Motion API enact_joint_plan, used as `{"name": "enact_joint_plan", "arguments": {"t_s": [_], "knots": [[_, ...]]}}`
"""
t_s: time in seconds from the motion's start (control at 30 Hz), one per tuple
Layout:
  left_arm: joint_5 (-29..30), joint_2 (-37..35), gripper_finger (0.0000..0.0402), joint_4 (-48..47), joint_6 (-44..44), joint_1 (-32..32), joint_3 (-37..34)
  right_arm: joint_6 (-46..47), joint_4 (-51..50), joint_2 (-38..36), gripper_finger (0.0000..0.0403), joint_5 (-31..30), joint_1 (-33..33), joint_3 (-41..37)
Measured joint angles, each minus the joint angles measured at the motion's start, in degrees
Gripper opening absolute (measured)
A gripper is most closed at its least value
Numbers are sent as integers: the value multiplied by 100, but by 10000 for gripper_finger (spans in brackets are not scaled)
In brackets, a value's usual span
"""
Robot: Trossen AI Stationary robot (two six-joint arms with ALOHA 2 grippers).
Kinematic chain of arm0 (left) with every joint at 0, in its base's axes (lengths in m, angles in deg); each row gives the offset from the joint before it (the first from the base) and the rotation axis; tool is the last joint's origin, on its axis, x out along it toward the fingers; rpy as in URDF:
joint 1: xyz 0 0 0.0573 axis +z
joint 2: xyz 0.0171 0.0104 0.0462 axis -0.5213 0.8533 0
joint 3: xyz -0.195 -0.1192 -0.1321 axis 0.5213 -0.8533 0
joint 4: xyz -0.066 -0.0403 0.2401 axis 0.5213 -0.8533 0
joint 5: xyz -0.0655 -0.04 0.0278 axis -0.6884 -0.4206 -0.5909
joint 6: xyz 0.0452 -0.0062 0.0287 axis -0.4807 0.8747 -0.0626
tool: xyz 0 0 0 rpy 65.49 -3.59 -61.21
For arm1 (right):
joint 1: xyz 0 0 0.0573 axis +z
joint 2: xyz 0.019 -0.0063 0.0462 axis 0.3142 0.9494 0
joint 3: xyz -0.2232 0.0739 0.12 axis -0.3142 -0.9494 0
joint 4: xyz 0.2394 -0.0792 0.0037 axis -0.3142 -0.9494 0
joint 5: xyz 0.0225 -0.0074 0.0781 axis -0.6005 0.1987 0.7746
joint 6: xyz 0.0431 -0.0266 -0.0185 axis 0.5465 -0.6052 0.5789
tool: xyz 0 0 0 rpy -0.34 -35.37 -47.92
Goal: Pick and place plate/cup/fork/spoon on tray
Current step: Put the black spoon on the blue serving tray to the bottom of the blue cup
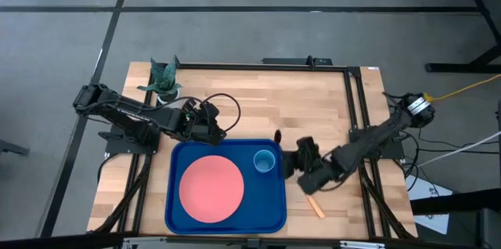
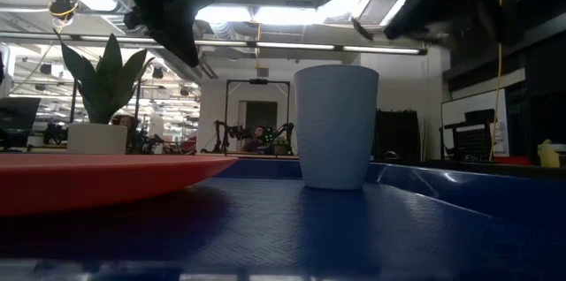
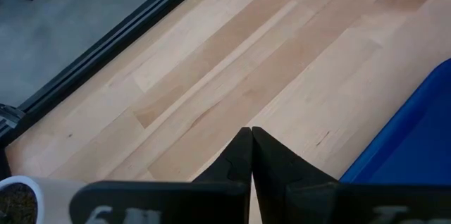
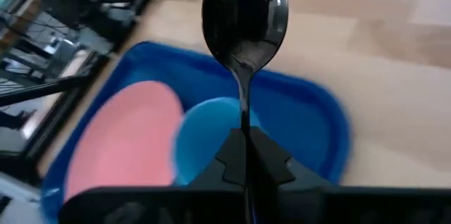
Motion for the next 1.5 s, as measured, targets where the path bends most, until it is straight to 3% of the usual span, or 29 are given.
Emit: {"name": "enact_joint_plan", "arguments": {"t_s": [0.43, 0.63, 1.0, 1.3, 1.5], "knots": [[2, 0, 0, 0, 0, -1, 1, 1110, -2273, 2397, 0, 460, 779, 3581], [0, 0, 0, 0, 1, 0, 1, 2012, -2881, 3391, 0, 1147, 867, 4604], [2, 0, 0, 0, 0, -1, 1, 3779, -3031, 4110, 0, 2471, 729, 4839], [0, 0, 0, 0, 0, -1, 1, 3688, -3235, 4425, 0, 3070, 262, 4836], [0, 0, 0, 0, 0, -1, 1, 3312, -3023, 4462, 8, 3112, 82, 4832]]}}
